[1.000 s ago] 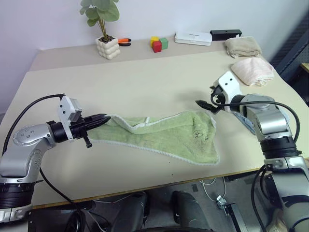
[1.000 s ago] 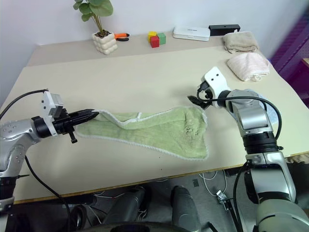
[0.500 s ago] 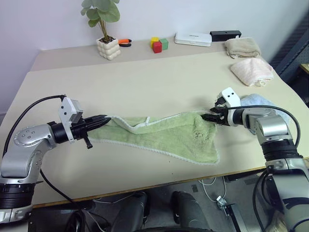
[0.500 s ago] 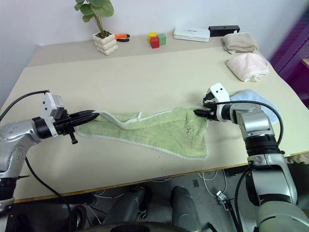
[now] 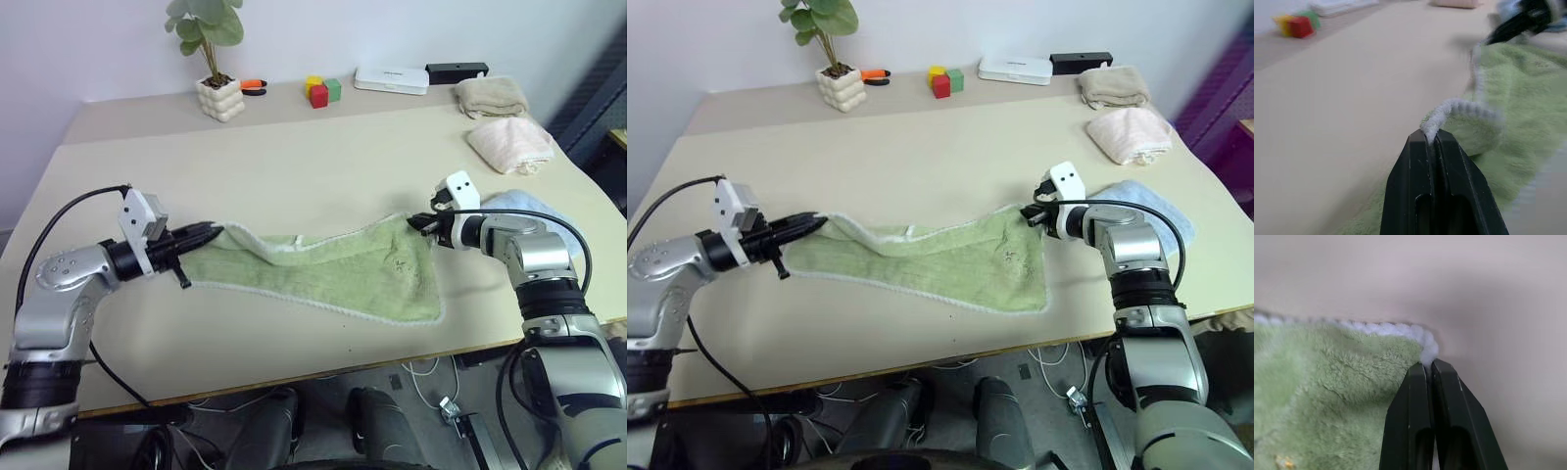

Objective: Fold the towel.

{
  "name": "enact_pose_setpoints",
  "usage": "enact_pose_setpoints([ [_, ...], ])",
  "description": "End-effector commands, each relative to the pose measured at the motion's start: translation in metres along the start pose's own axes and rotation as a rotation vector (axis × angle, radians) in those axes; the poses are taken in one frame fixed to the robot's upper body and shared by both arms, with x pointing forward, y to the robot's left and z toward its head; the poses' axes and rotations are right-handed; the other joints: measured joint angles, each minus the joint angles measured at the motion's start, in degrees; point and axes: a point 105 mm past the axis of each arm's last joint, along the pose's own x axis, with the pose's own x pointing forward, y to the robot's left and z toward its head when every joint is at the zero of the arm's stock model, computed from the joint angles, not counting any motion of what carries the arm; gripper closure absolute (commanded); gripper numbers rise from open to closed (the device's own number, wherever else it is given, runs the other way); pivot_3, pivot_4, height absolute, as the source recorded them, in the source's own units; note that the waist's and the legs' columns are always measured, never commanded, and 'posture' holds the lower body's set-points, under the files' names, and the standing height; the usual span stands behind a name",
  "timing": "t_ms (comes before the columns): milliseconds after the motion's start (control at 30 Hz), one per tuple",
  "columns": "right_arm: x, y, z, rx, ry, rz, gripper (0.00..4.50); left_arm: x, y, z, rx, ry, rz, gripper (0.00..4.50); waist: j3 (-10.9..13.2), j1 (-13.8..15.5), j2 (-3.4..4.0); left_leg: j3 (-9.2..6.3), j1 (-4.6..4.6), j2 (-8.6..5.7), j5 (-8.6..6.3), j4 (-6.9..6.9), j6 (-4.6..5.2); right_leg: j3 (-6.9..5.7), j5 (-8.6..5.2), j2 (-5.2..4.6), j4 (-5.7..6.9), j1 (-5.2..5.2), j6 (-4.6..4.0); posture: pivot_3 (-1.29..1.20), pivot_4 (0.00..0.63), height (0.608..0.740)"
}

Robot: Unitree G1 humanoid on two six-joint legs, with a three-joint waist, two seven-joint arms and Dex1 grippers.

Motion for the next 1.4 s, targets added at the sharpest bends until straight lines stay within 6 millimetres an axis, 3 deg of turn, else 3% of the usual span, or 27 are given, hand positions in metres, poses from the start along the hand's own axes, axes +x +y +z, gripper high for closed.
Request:
enact_pose_setpoints([
  [33,0.002,-0.011,0.076,-0.091,-0.271,-0.103,4.46,0.008,0.067,0.010,0.167,0.023,0.293,4.50,0.0,0.0,-0.05,-0.02,-0.01,0.00,0.06,-0.01,-0.08,-0.03,0.04,0.04,-0.01,-0.02,-0.04,0.00,0.150,0.740],
  [133,0.007,-0.014,0.107,-0.179,-0.348,-0.163,4.46,0.014,0.109,0.033,0.204,-0.007,0.458,4.50,0.0,0.0,-0.10,-0.04,-0.03,-0.01,0.12,0.01,-0.02,-0.08,0.07,0.05,0.01,-0.06,-0.04,0.00,0.150,0.740],
  [233,-0.002,-0.009,0.163,-0.256,-0.536,-0.243,4.46,0.010,0.140,0.092,0.333,-0.133,0.631,4.50,0.0,-0.2,-0.10,-0.03,-0.07,-0.04,0.25,-0.08,-0.18,-0.10,0.07,0.02,-0.05,-0.10,0.00,0.00,0.150,0.740],
  [333,-0.015,0.002,0.196,-0.299,-0.697,-0.223,4.46,0.004,0.148,0.131,0.442,-0.230,0.690,4.50,0.0,-1.0,-0.11,0.00,-0.55,-0.08,0.25,-0.05,-0.13,-0.05,0.08,-0.04,0.03,-0.59,0.03,0.00,0.150,0.740],
  [400,-0.019,0.010,0.196,-0.331,-0.742,-0.164,4.46,0.005,0.139,0.136,0.487,-0.276,0.619,4.50,0.0,-1.4,-0.09,-0.02,-0.75,-0.08,0.25,-0.04,-0.12,-0.07,0.10,-0.04,0.04,-0.74,0.06,0.00,0.150,0.740],
  [567,-0.016,0.040,0.136,-0.425,-0.679,0.122,4.46,0.008,0.100,0.090,0.474,-0.265,0.310,4.50,-0.1,-2.2,0.00,0.02,-0.59,-0.07,0.19,-0.03,0.00,-0.04,0.09,-0.03,0.03,-0.60,0.07,0.00,0.150,0.740],
  [633,-0.018,0.044,0.129,-0.421,-0.662,0.155,4.46,0.006,0.096,0.086,0.463,-0.263,0.286,4.50,0.0,-2.7,-0.03,0.02,-0.64,-0.07,0.19,0.07,0.01,-0.03,0.09,-0.01,0.06,-0.61,0.07,0.00,0.150,0.740],
  [700,-0.025,0.053,0.072,-0.542,-0.531,0.236,4.46,-0.005,0.068,0.040,0.435,-0.194,0.131,4.50,0.0,-2.9,0.03,0.00,-0.94,-0.08,0.19,0.17,0.08,-0.02,0.18,0.02,0.13,-0.86,0.15,0.00,0.150,0.740],
  [767,-0.037,0.059,0.039,-0.568,-0.455,0.304,4.46,-0.019,0.049,0.012,0.390,-0.151,0.049,4.50,-0.1,-2.9,0.12,0.02,-0.84,-0.07,0.20,0.19,0.04,0.06,0.18,-0.02,0.26,-0.85,0.15,0.00,0.150,0.740],
  [1000,-0.067,0.052,0.025,-0.592,-0.396,0.333,4.46,-0.050,0.027,-0.011,0.323,-0.063,-0.097,4.50,0.0,-2.7,0.09,0.06,-0.54,0.01,0.17,0.22,0.10,0.09,0.26,0.04,0.28,-0.64,0.01,0.00,0.150,0.740],
  [1100,-0.080,0.056,0.013,-0.619,-0.336,0.391,4.46,-0.062,0.019,-0.014,0.254,-0.025,-0.155,4.50,0.0,-2.2,0.10,0.05,-0.12,0.01,0.09,0.04,0.19,0.09,0.23,0.03,0.07,-0.23,0.02,0.00,0.150,0.740],
  [1233,-0.107,0.061,-0.020,-0.597,-0.199,0.529,4.46,-0.088,-0.004,-0.019,0.156,0.066,-0.260,4.50,0.0,-1.4,0.11,0.09,-0.04,0.01,-0.03,0.00,0.35,0.13,0.16,0.00,-0.02,-0.12,0.09,0.00,0.150,0.740],
  [1400,-0.118,0.056,-0.029,-0.593,-0.138,0.552,4.46,-0.117,-0.020,-0.030,0.067,0.171,-0.319,4.50,0.0,-1.3,0.11,0.13,0.05,0.05,-0.10,0.09,0.16,0.15,0.05,-0.01,0.01,0.01,-0.13,0.00,0.150,0.740],
])
